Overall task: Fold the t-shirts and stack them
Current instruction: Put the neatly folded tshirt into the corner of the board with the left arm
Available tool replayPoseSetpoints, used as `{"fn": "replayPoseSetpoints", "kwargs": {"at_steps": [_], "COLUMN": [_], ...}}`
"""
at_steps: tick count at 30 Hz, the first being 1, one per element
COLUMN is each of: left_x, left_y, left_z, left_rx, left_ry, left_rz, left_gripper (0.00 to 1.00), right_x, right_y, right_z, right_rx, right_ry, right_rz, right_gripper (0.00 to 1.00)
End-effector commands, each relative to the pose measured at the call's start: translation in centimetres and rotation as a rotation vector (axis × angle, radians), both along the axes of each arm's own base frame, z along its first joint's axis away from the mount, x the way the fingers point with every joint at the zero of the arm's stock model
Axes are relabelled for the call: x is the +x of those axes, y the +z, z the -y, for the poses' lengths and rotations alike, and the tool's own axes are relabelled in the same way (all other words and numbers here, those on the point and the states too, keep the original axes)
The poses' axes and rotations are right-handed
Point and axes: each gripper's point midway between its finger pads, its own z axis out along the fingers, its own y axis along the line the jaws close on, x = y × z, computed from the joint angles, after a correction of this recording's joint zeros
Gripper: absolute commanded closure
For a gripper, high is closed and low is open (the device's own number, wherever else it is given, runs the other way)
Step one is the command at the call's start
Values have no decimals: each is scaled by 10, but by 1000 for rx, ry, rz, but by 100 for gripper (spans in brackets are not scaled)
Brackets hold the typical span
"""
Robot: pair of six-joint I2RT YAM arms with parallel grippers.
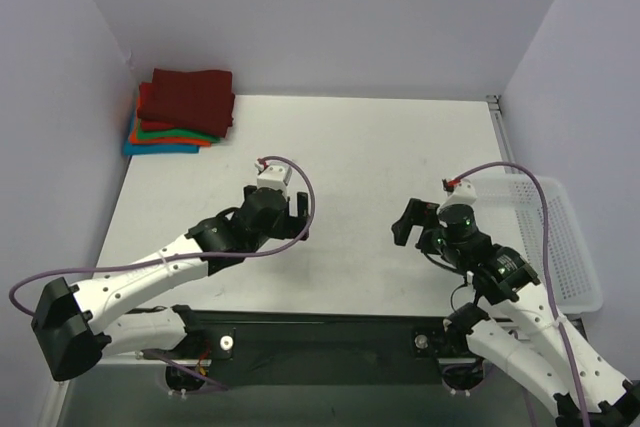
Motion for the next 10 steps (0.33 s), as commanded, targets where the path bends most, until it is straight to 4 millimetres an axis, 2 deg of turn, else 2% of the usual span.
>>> {"fn": "replayPoseSetpoints", "kwargs": {"at_steps": [1, 10], "left_x": [-1, -3], "left_y": [15, 14], "left_z": [-7, -15], "left_rx": [-38, -4], "left_ry": [29, 17], "left_rz": [30, 43], "left_gripper": [3, 3], "right_x": [-2, 4], "right_y": [-8, -9], "right_z": [17, 26], "right_rx": [-47, -69], "right_ry": [-79, -141], "right_rz": [2, 15], "right_gripper": [0, 0]}}
